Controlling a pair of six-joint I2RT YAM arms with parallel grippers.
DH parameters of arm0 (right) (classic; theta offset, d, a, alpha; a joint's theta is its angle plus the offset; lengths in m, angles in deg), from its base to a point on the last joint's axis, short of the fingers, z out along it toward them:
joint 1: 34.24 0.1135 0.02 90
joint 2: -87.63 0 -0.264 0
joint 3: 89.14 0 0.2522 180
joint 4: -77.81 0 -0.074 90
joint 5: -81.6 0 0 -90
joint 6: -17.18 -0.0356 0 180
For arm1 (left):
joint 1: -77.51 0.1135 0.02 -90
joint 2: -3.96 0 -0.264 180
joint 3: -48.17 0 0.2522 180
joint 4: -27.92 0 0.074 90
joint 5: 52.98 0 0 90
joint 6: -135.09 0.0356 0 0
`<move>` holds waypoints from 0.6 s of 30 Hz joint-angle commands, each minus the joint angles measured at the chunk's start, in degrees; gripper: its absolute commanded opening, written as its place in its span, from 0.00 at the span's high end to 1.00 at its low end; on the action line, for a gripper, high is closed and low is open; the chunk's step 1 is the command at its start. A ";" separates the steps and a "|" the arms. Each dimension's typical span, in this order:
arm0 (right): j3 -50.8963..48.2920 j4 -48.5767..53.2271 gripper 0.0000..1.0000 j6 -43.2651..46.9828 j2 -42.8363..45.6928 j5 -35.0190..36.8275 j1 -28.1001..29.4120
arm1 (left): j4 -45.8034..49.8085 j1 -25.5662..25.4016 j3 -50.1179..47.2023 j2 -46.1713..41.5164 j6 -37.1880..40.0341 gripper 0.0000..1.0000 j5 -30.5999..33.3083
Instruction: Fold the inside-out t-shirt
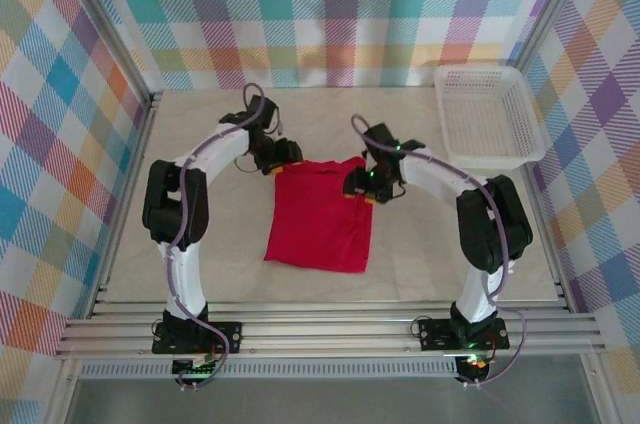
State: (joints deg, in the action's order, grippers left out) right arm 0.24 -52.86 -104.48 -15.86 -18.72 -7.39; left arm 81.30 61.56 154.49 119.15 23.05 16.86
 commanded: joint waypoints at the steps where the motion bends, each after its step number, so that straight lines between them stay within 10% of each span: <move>1: 2.55 2.07 0.26 5.02 -2.51 0.16 -3.81 | 3.65 5.13 1.23 -1.52 4.65 0.35 -8.67; 6: 4.47 -0.24 0.20 7.02 -7.21 -2.31 -5.68 | 3.79 7.96 -0.31 0.59 8.34 0.20 -12.27; 18: 10.33 -4.06 0.25 5.11 -16.78 -7.96 -5.43 | -9.96 5.66 -5.36 8.04 2.62 0.25 -20.50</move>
State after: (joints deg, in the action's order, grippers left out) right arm 9.31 -54.89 -98.93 -30.57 -23.14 -13.48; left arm 75.88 68.97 149.90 126.28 27.38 0.23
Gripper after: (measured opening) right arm 0.757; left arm 0.755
